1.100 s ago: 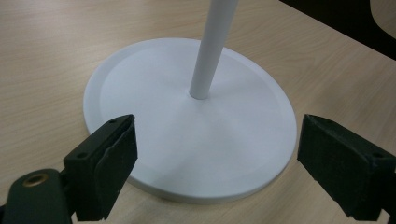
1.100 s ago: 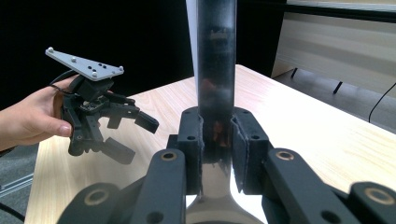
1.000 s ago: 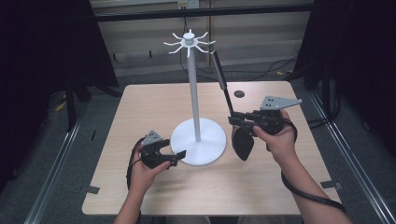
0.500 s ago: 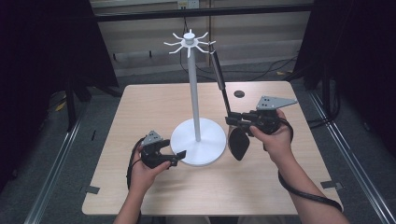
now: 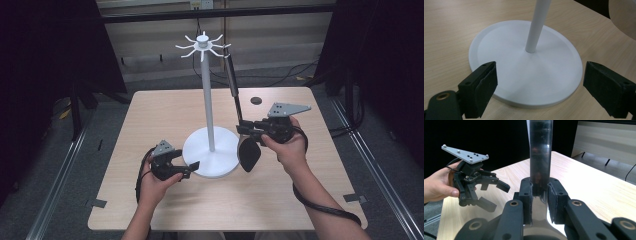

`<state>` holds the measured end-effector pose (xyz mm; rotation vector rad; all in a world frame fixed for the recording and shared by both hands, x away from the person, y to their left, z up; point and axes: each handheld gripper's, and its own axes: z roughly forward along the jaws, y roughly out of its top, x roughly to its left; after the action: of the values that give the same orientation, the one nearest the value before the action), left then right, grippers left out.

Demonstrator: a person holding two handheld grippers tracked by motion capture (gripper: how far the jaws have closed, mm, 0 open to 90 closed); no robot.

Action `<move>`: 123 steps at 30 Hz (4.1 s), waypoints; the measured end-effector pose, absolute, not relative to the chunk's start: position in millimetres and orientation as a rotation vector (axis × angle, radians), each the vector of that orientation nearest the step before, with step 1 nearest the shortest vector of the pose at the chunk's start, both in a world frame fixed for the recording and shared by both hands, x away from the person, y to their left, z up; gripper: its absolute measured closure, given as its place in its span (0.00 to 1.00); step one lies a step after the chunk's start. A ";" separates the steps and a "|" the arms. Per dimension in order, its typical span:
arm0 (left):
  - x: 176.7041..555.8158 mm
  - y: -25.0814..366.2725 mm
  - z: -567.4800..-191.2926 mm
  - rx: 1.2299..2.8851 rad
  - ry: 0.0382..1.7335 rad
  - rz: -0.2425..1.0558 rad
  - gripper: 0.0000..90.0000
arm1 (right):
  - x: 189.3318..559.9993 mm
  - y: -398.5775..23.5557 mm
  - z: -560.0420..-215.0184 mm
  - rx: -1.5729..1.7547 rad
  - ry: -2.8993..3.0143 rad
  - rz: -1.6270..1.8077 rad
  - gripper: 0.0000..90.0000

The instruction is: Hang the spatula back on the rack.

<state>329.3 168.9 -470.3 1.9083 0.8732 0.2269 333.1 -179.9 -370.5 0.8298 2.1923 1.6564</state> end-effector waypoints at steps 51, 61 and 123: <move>329.3 165.1 -471.5 1.917 0.867 0.215 0.13 | 340.5 -161.3 -365.7 0.855 2.165 1.662 0.80; 329.4 165.8 -471.8 1.917 0.872 0.215 0.13 | 339.1 -161.6 -364.3 0.867 2.176 1.633 0.68; 324.0 169.0 -471.8 1.922 0.882 0.224 0.13 | 288.7 -229.7 -426.2 0.981 2.221 1.450 0.23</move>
<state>324.0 169.0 -471.8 1.9224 0.8817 0.2245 288.7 -229.7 -426.2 0.9813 2.2207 1.4497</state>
